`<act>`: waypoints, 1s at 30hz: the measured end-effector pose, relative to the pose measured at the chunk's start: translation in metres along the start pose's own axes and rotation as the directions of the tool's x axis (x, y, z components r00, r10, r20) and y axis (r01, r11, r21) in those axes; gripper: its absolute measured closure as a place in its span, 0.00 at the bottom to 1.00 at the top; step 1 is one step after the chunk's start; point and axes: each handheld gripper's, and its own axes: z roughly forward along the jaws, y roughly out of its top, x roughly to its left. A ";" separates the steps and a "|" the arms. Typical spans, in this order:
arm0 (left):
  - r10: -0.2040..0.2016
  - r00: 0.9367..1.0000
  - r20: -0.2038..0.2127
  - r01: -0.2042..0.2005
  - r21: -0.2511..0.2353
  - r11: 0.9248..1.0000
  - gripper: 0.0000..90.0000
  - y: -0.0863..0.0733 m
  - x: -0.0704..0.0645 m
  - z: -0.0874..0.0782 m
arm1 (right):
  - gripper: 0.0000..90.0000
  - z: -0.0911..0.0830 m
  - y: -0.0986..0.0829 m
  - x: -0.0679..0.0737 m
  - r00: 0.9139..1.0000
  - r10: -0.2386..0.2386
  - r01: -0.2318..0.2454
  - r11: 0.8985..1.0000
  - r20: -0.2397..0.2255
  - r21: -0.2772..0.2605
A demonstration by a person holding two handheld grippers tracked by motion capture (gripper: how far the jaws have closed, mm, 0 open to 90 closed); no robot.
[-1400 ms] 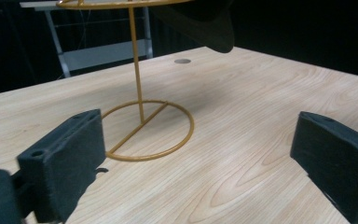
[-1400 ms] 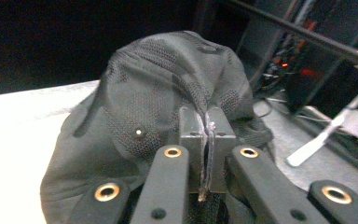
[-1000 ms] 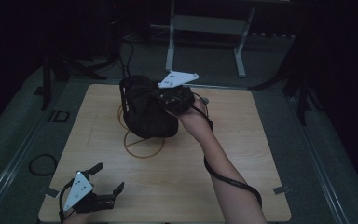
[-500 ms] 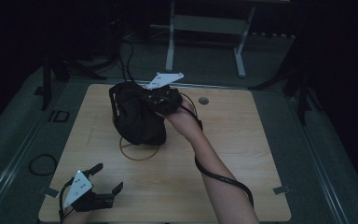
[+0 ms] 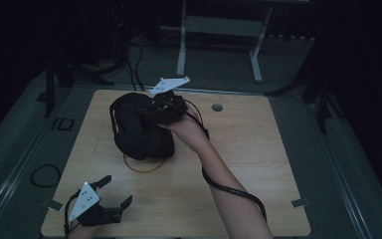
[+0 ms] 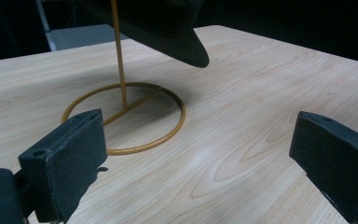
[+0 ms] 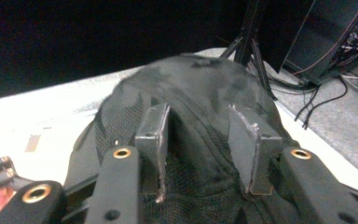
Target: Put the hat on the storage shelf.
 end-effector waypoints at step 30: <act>-0.012 1.000 -0.002 0.012 0.005 1.000 0.05 -0.002 0.001 0.003 | 0.27 -0.024 -0.020 -0.006 0.997 0.060 -0.062 0.996 -0.047 -0.059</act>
